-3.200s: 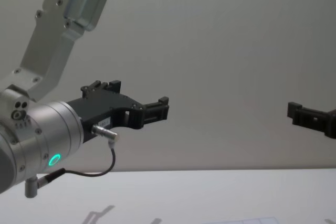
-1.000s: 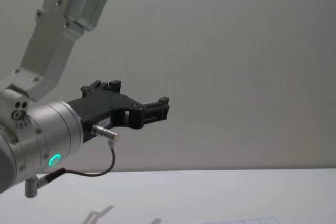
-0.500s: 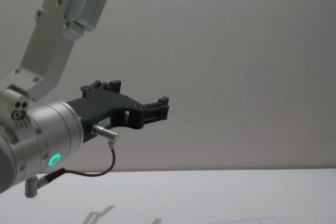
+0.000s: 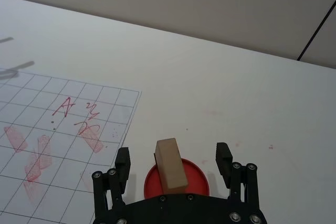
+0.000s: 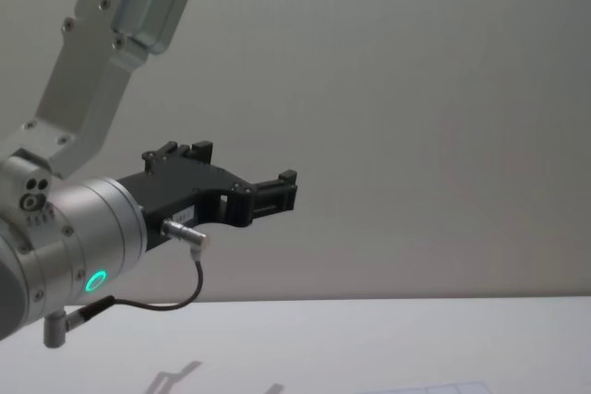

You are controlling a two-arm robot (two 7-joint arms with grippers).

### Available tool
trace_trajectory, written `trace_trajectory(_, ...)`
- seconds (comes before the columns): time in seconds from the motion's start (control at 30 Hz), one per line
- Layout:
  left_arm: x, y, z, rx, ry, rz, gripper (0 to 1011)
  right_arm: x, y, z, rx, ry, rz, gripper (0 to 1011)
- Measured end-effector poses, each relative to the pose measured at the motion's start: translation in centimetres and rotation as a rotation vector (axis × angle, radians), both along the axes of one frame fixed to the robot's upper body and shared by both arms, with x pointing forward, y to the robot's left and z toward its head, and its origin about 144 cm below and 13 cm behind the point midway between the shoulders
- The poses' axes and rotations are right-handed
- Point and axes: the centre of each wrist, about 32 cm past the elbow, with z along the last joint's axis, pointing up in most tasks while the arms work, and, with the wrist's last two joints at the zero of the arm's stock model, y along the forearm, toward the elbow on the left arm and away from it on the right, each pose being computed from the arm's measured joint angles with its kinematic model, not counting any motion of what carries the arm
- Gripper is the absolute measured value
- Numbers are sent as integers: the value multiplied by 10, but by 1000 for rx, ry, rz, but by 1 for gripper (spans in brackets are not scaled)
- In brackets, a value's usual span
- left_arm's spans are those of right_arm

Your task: Use the one hand to pick up the stamp and affix it onto the A4 paper.

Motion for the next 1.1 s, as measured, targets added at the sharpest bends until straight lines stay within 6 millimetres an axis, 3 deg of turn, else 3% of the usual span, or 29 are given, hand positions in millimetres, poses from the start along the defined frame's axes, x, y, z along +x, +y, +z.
trace_trajectory(0.47, 0, 0, 0, 0, 0, 0, 1001, 12, 3, -6, -24, 40, 18, 994)
trace_trajectory(0.63, 0, 0, 0, 0, 0, 0, 1001, 14, 3, -7, -28, 47, 21, 902)
trace_trajectory(1.1, 0, 0, 0, 0, 0, 0, 1001, 16, 4, -9, -33, 58, 26, 475)
